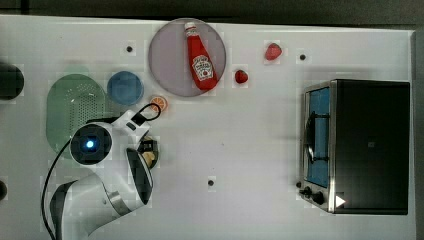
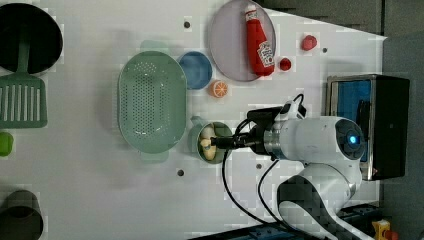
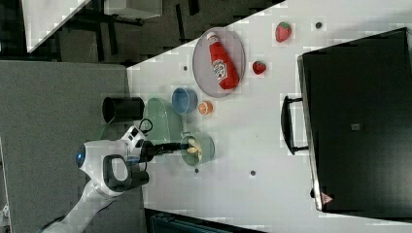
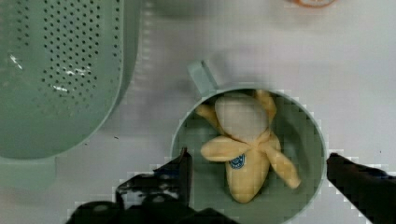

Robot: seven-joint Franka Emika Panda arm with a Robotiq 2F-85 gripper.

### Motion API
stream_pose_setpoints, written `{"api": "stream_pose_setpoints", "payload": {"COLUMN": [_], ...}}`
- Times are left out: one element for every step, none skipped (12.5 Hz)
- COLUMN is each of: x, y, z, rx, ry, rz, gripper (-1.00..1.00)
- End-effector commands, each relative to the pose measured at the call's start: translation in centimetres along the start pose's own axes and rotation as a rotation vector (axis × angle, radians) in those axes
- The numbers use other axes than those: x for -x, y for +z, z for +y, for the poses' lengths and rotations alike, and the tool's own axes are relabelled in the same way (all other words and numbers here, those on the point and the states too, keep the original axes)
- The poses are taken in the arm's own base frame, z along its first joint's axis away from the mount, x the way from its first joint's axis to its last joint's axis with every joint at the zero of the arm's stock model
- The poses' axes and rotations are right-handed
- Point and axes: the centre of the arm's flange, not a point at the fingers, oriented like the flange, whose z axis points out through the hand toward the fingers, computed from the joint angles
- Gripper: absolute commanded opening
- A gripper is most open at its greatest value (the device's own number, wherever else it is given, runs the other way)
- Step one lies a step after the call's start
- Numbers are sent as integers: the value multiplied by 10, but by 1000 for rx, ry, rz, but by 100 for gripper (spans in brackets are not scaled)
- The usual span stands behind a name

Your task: Pick Banana and place it in mug.

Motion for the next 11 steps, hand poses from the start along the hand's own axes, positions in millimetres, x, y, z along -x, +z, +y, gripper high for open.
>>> {"api": "stream_pose_setpoints", "payload": {"x": [-17,-23,-25,-25,-23,-17,-9,0,8,15,20], "y": [-42,-63,-88,-116,-144,-170,-196,-218,-237,-255,-272], "z": [18,26,36,48,62,78,96,115,137,161,184], "rx": [-20,-19,-15,-7,5,18,29,37,39,33,25], "ry": [126,144,165,188,217,252,289,331,377,426,470], "rz": [98,138,174,207,224,223,216,194,172,166,179], "gripper": [100,100,100,100,100,100,100,100,100,100,100]}}
